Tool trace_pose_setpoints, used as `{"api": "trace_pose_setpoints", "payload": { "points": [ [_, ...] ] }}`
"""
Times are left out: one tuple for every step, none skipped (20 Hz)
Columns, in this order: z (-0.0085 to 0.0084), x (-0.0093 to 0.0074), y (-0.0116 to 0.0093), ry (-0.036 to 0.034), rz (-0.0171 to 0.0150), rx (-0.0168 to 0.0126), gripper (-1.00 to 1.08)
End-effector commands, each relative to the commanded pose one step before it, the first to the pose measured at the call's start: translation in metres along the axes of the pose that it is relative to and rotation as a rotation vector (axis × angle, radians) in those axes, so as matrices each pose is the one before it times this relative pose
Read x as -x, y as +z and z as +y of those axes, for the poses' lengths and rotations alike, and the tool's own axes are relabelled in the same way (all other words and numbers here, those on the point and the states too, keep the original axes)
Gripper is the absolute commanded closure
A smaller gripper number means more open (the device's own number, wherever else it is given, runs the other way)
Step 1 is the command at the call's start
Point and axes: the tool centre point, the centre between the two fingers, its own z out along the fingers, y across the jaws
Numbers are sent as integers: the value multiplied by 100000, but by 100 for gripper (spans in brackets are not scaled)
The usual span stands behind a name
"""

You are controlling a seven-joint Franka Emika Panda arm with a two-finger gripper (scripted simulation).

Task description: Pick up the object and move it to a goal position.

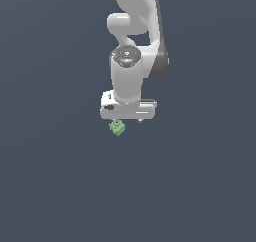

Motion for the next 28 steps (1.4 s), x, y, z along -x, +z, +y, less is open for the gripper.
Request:
{"api": "trace_pose_setpoints", "payload": {
  "points": [
    [1, 0, 0, 0, 0, 0, -92],
    [-11, 7, -12, -63, 2, -28, -92],
    [-43, 19, -33, -206, 3, -99, -92],
    [-66, 32, -55, -330, 5, -157, -92],
    [-93, 43, -76, -464, 8, -217, -92],
    [-117, 53, -97, -594, 11, -268, -92],
    [-128, 56, -109, -668, 12, -288, -92],
    [-103, 42, -89, -554, 10, -224, -92],
    [-75, 27, -66, -420, 7, -156, -92],
    [-46, 15, -43, -278, 3, -91, -92],
    [-17, 4, -21, -134, 0, -33, -92],
    [3, -3, 1, 0, 0, 0, -92],
    [15, -6, 24, 146, -2, 50, -92],
    [37, 7, 43, 330, 8, 32, -92],
    [35, 27, 62, 493, 20, -6, -92],
    [48, 39, 82, 665, 29, -18, -92],
    [59, 47, 103, 825, 35, -17, -92],
    [74, 54, 123, 985, 41, -13, -92],
    [87, 61, 142, 1142, 47, -11, -92],
    [101, 68, 161, 1302, 54, -10, -92],
    [115, 76, 180, 1459, 61, -10, -92],
    [129, 84, 198, 1619, 68, -11, -92],
    [143, 93, 217, 1783, 75, -12, -92],
    [158, 100, 235, 1939, 83, -12, -92],
    [174, 107, 253, 2103, 91, -9, -92],
    [193, 114, 270, 2270, 99, -7, -92],
    [210, 120, 287, 2436, 108, -4, -92],
    [230, 126, 304, 2608, 118, -1, -92]
  ]
}}
